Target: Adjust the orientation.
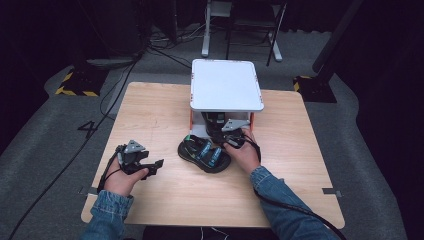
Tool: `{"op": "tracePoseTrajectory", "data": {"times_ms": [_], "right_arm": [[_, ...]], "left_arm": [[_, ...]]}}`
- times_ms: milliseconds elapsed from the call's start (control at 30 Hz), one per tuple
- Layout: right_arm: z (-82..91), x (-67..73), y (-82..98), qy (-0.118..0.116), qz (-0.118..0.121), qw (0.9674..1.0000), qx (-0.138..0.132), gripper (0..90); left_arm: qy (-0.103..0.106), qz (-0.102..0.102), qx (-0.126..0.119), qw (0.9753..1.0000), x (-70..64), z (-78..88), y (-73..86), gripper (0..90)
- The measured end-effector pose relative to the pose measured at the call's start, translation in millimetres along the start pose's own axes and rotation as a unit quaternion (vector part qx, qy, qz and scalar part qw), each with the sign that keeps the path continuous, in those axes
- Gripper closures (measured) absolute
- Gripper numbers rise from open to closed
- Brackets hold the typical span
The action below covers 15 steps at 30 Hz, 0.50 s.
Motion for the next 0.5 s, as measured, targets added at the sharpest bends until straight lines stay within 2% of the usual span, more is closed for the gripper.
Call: {"op": "tracePoseTrajectory", "data": {"times_ms": [100,200,300,333,400,500], "right_arm": [[-9.0,-0.3,-5.7,0.005,0.003,0.9999,-0.011,74.4],[-16.4,-4.2,-13.9,0.025,0.004,0.9994,-0.022,70.5],[-24.8,-10.2,-19.7,0.046,-0.001,0.9983,-0.036,57.9],[-27.6,-12.6,-20.8,0.048,-0.002,0.9980,-0.041,56.9],[-31.9,-14.2,-20.8,0.033,-0.024,0.9982,-0.044,54.8],[-29.0,-12.5,-18.4,0.040,-0.018,0.9977,-0.051,46.1]], "left_arm": [[0.001,0.002,0.000,1.0000,-0.2,-0.2,0.6,31.3],[0.002,0.003,-0.001,1.0000,1.2,0.5,0.7,31.3],[0.002,0.004,-0.003,1.0000,2.3,-0.1,0.4,31.3],[0.004,0.004,-0.001,1.0000,2.2,-0.2,0.2,31.3],[0.006,0.003,0.000,1.0000,1.7,-0.8,-0.2,31.3],[0.007,0.002,-0.002,1.0000,0.8,-1.2,-1.2,31.3]]}}
Point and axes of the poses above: each handheld gripper's, and its own axes: z roughly backward along the jaws, y roughly out of its underside, x roughly to its left, the point moved 2 cm from there along -z, roughly forward along the jaws, and after that the axes turned 2 degrees about z, right-handed, at the moved point
